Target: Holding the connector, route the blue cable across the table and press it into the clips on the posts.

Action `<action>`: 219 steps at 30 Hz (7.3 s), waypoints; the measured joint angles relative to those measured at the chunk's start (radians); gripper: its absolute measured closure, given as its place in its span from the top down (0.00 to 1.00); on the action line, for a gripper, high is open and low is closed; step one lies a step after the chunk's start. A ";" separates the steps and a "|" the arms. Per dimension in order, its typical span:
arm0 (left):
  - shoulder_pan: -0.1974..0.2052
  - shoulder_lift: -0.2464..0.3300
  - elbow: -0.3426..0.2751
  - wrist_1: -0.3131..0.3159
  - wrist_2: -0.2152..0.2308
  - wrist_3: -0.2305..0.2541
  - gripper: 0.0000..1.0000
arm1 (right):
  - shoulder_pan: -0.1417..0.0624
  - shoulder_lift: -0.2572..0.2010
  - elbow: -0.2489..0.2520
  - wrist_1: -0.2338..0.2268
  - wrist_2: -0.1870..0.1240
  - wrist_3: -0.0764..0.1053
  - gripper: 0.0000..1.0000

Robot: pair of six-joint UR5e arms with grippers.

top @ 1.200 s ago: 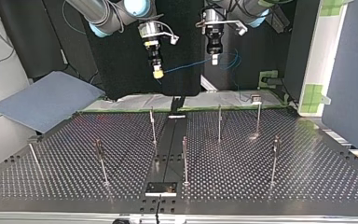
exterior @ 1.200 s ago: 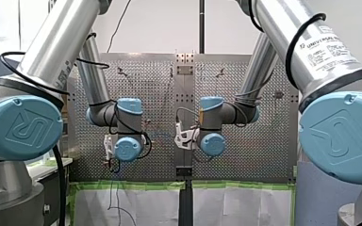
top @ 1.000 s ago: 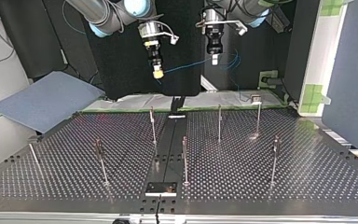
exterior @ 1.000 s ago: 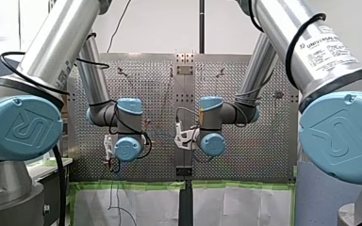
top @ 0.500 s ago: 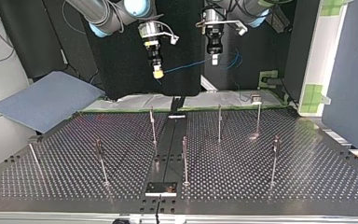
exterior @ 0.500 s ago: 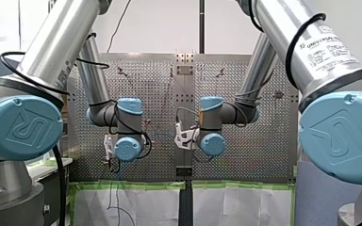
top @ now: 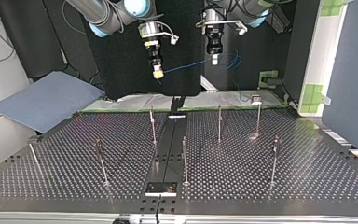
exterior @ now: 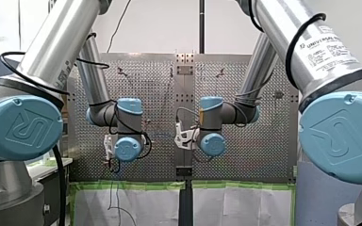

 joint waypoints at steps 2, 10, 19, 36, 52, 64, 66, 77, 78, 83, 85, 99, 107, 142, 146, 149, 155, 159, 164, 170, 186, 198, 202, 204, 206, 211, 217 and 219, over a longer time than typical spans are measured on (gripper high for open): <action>0.000 0.000 0.000 0.000 0.000 0.000 0.00 | 0.000 0.000 0.000 0.000 0.000 0.000 0.00; 0.000 0.000 0.000 0.000 0.000 0.000 0.00 | 0.000 0.000 0.000 0.000 0.000 0.000 0.00; 0.000 0.000 0.000 0.000 0.000 0.000 0.00 | 0.000 0.000 0.000 0.000 0.000 0.000 0.00; 0.000 0.000 0.000 0.000 0.000 0.000 0.00 | 0.000 0.000 0.000 0.000 0.000 0.000 0.00; 0.000 0.000 0.000 0.000 0.000 0.000 0.00 | 0.000 0.000 0.000 0.000 0.000 0.000 0.00; 0.000 0.000 0.000 0.000 0.000 0.000 0.00 | 0.000 0.000 0.000 0.000 0.000 0.000 0.00; 0.000 0.000 0.000 0.000 0.000 0.000 0.00 | 0.000 0.000 0.000 0.000 0.000 0.000 0.00; 0.000 0.000 0.000 0.000 0.000 0.000 0.00 | 0.000 0.000 0.000 0.000 0.000 0.000 0.00; 0.000 0.000 0.000 0.000 0.000 0.000 0.00 | 0.000 0.000 0.000 0.000 0.000 0.000 0.00; 0.000 0.000 0.000 0.000 0.000 0.000 0.00 | 0.000 0.000 0.000 0.000 0.000 0.000 0.00; 0.000 0.000 0.000 0.000 0.000 0.000 0.00 | 0.000 0.000 0.000 0.000 0.000 0.000 0.00; 0.007 -0.019 0.005 -0.004 0.009 0.001 0.00 | 0.000 0.000 -0.001 0.000 0.000 0.000 0.00; 0.009 -0.035 0.006 -0.005 0.012 0.002 0.00 | 0.000 0.000 -0.002 0.000 0.000 0.000 0.00; 0.009 -0.035 0.006 -0.005 0.012 0.002 0.00 | 0.040 0.099 -0.035 0.172 0.077 0.006 0.00; 0.012 -0.032 0.009 -0.007 0.015 0.005 0.00 | 0.040 0.100 -0.035 0.205 0.077 0.006 0.00; 0.023 -0.017 0.023 -0.023 0.024 0.018 0.00 | 0.047 0.096 -0.045 0.217 0.070 0.010 0.00; 0.041 0.029 0.048 -0.069 0.017 0.031 0.00 | 0.063 0.053 -0.092 0.263 0.048 0.030 0.00; 0.057 0.063 0.075 -0.103 -0.009 0.055 0.00 | 0.063 0.019 -0.126 0.297 0.018 0.055 0.00; 0.090 0.105 0.090 -0.145 -0.050 0.080 0.00 | 0.058 -0.019 -0.164 0.334 -0.018 0.091 0.00; 0.141 0.160 0.096 -0.200 -0.102 0.081 0.00 | 0.059 -0.068 -0.213 0.384 -0.068 0.125 0.00; 0.185 0.294 0.126 -0.334 -0.134 0.034 0.00 | 0.072 -0.165 -0.348 0.519 -0.122 0.152 0.00; 0.200 0.416 0.173 -0.456 -0.131 -0.001 0.00 | 0.080 -0.109 -0.466 0.587 -0.135 0.167 0.00; 0.201 0.452 0.180 -0.492 -0.121 -0.002 0.00 | 0.086 -0.097 -0.499 0.597 -0.136 0.174 0.00; 0.201 0.471 0.181 -0.511 -0.119 -0.002 0.00 | 0.090 -0.086 -0.516 0.608 -0.137 0.175 0.00; 0.201 0.486 0.182 -0.526 -0.117 -0.002 0.00 | 0.095 -0.074 -0.529 0.619 -0.137 0.176 0.00; 0.216 0.513 0.204 -0.567 -0.116 -0.015 0.00 | 0.116 -0.038 -0.567 0.651 -0.138 0.176 0.00; 0.238 0.499 0.254 -0.622 -0.120 -0.010 0.00 | 0.141 -0.014 -0.613 0.671 -0.138 0.183 0.00; 0.248 0.495 0.268 -0.637 -0.126 0.002 0.00 | 0.147 -0.012 -0.631 0.683 -0.138 0.185 0.00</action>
